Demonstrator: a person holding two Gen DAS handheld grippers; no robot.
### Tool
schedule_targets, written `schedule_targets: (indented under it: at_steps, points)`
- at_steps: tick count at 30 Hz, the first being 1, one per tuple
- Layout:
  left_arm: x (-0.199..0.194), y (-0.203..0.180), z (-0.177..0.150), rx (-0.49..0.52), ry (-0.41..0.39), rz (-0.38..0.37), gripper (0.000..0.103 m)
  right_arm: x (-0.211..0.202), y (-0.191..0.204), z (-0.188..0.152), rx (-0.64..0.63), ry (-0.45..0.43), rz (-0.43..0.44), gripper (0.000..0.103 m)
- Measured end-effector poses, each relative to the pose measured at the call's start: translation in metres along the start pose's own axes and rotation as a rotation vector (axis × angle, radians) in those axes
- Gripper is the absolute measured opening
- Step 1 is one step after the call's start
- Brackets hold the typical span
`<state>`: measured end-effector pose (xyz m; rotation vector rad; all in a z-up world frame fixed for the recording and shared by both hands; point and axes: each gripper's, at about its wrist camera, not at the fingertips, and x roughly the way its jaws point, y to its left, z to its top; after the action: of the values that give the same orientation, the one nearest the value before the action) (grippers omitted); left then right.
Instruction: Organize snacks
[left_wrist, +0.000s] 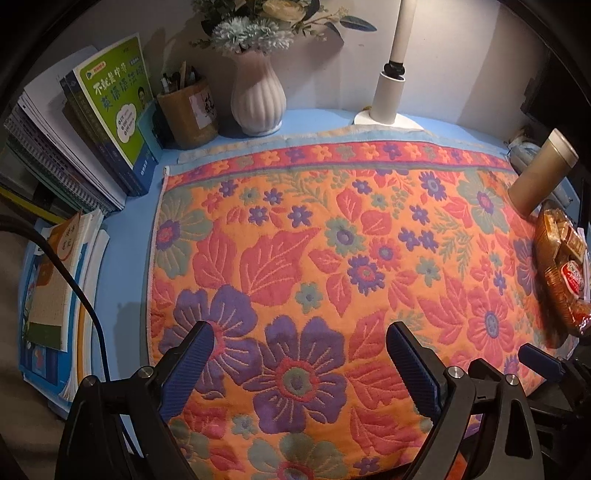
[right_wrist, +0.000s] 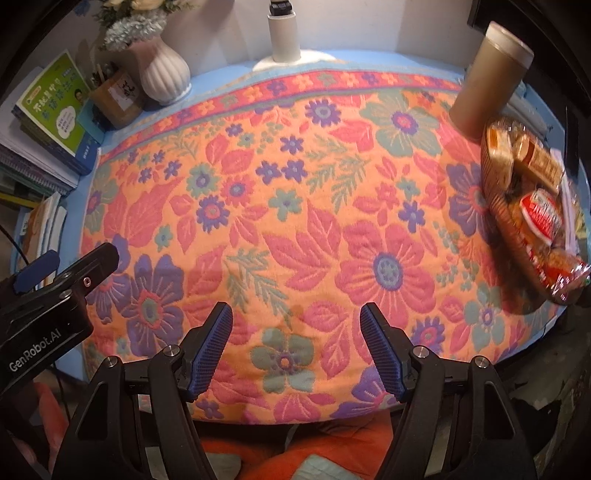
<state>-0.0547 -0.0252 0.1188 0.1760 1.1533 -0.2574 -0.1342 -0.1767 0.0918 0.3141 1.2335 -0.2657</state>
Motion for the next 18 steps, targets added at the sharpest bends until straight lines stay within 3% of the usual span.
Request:
schedule_targets:
  at_steps: [12,18]
  points:
    - [0.018,0.004,0.002,0.041,0.05,-0.034,0.093,0.003,0.014,0.004,-0.015,0.011,-0.041,0.071]
    - [0.017,0.011,0.01,0.022,0.027,-0.023,0.093,0.001,0.027,0.011,-0.055,-0.003,-0.047,0.071]
